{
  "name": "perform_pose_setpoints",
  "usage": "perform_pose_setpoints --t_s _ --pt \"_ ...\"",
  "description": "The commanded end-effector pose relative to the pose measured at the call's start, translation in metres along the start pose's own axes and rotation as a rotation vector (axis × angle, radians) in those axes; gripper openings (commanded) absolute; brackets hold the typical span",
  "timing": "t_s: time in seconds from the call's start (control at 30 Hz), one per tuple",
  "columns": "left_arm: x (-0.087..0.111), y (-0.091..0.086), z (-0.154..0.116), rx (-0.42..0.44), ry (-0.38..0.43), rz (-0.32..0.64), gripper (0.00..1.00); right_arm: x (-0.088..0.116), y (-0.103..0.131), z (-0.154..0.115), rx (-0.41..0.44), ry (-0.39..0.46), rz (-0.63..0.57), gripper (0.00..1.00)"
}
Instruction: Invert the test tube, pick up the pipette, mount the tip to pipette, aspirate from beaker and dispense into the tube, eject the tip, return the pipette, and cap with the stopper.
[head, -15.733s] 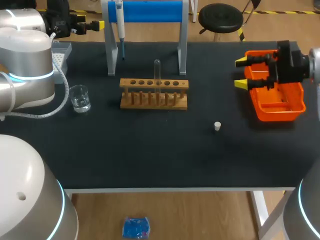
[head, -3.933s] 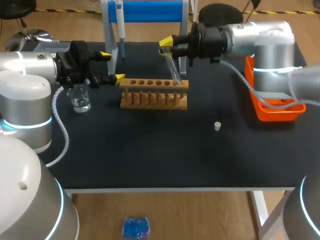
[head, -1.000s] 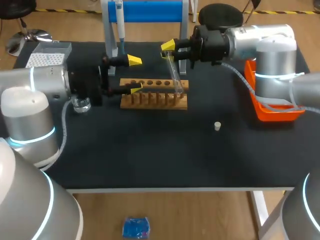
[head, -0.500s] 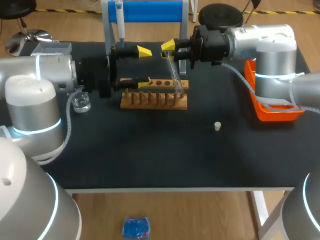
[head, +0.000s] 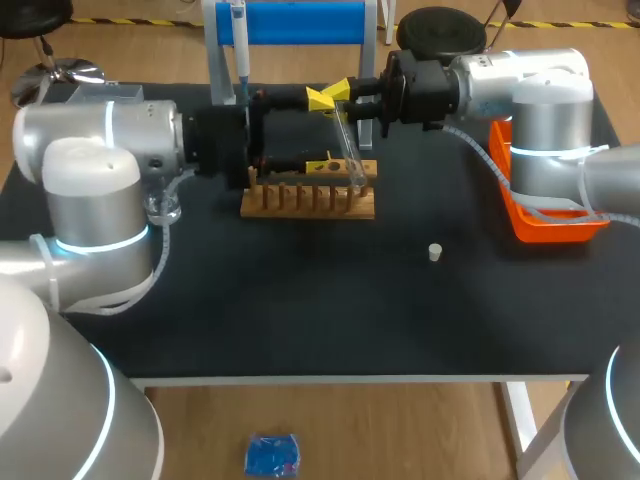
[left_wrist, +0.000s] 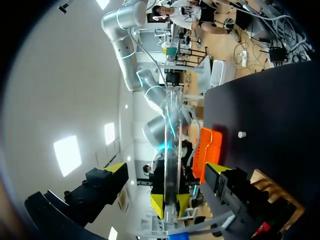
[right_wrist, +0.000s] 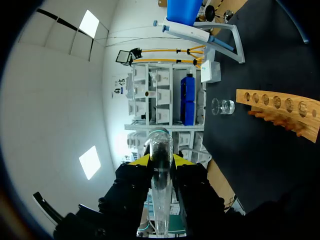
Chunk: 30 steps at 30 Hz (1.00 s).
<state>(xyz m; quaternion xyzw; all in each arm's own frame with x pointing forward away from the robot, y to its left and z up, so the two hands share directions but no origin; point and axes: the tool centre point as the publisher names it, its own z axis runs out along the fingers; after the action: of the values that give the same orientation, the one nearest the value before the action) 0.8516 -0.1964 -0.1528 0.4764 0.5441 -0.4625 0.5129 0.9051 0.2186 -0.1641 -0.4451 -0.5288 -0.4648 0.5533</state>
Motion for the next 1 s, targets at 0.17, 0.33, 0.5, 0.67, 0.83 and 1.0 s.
perform_pose_setpoints --t_s 0.17,0.33,0.5,0.67,0.83,1.0 --pt "-0.006 0.001 0.020 0.038 0.003 -0.003 1.00 0.000 0.000 0.001 -0.002 -0.002 -0.001 0.00" --pt "-0.010 -0.003 0.024 0.053 0.007 -0.018 0.98 0.000 0.000 0.001 -0.002 -0.002 -0.001 0.00" --pt "-0.010 -0.012 0.025 0.074 0.001 -0.041 1.00 0.000 0.000 0.001 -0.002 -0.002 -0.001 0.00" --pt "-0.008 -0.017 0.024 0.071 0.000 -0.048 0.97 0.000 0.000 0.001 -0.002 -0.002 -0.001 0.00" --pt "-0.008 -0.023 0.024 0.070 -0.004 -0.048 0.92 0.000 0.000 0.001 -0.002 -0.002 -0.001 0.00" --pt "-0.009 -0.027 0.025 0.057 -0.002 -0.020 0.83 0.000 0.000 0.001 -0.002 -0.002 -0.001 0.00"
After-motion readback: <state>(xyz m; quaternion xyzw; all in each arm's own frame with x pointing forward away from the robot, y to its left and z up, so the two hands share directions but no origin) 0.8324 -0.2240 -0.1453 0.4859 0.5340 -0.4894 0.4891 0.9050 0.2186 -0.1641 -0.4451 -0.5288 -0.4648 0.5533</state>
